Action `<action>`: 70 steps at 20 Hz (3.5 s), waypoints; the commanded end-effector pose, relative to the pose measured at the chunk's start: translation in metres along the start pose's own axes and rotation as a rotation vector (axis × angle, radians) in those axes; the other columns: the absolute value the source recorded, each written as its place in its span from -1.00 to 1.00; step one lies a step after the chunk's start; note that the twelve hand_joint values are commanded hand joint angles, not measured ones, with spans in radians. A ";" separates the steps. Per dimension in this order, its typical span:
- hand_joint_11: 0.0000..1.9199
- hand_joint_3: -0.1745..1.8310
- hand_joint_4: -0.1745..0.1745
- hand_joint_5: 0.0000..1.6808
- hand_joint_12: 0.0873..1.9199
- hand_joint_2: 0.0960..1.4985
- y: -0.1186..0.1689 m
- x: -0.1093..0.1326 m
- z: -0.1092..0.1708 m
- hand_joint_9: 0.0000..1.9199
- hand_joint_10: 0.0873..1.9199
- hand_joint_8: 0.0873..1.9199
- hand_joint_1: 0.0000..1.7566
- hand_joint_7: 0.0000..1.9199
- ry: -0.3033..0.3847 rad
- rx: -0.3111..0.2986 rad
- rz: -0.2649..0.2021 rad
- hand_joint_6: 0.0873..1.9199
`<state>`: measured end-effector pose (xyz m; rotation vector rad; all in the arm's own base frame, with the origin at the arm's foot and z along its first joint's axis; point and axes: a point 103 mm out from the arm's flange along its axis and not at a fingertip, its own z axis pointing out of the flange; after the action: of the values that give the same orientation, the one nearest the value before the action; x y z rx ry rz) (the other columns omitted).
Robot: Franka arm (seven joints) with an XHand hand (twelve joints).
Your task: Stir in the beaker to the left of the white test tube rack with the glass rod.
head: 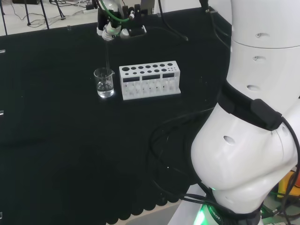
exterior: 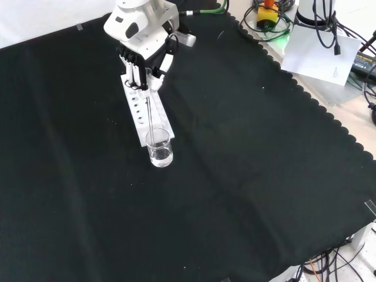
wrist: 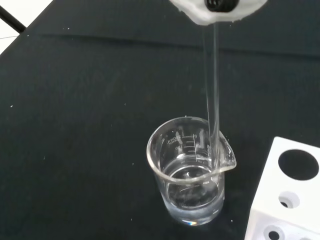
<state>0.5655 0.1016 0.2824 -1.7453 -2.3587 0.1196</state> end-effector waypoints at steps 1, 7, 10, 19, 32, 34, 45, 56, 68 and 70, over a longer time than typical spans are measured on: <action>0.71 -1.00 -1.00 0.68 -0.53 0.42 -0.010 0.018 0.001 0.62 -0.16 0.00 0.50 0.23 -0.004 0.002 -0.025 -1.00; 0.71 -1.00 -1.00 0.68 -0.53 0.42 -0.014 0.046 0.004 0.62 -0.16 0.00 0.50 0.23 -0.002 0.004 -0.064 -1.00; 0.71 -1.00 -1.00 0.68 -0.53 0.42 -0.013 0.045 0.005 0.62 -0.15 0.00 0.50 0.23 -0.001 -0.013 -0.062 -1.00; 0.71 -1.00 -1.00 0.68 -0.53 0.42 0.023 0.021 0.003 0.62 -0.15 0.00 0.50 0.23 0.009 -0.010 -0.052 -1.00; 0.71 -1.00 -1.00 0.68 -0.53 0.42 -0.008 -0.013 0.003 0.61 -0.15 0.00 0.50 0.23 0.012 -0.002 0.007 -1.00; 0.71 -1.00 -1.00 0.68 -0.53 0.42 -0.010 -0.007 0.006 0.61 -0.15 0.00 0.50 0.23 0.008 0.005 0.003 -1.00; 0.71 -1.00 -1.00 0.68 -0.53 0.42 0.009 0.028 0.009 0.61 -0.15 0.00 0.50 0.23 0.008 0.005 -0.068 -1.00; 0.71 -1.00 -1.00 0.68 -0.53 0.42 0.013 -0.017 0.002 0.61 -0.15 0.00 0.50 0.23 0.016 -0.005 0.004 -1.00; 0.71 -1.00 -1.00 0.68 -0.53 0.42 -0.011 0.022 0.005 0.61 -0.15 0.00 0.50 0.23 -0.005 0.005 -0.035 -1.00; 0.71 -1.00 -1.00 0.68 -0.53 0.42 -0.011 0.029 0.003 0.61 -0.15 0.00 0.50 0.23 -0.007 0.002 -0.041 -1.00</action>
<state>0.5538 0.1087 0.2805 -1.7169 -2.3722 0.1241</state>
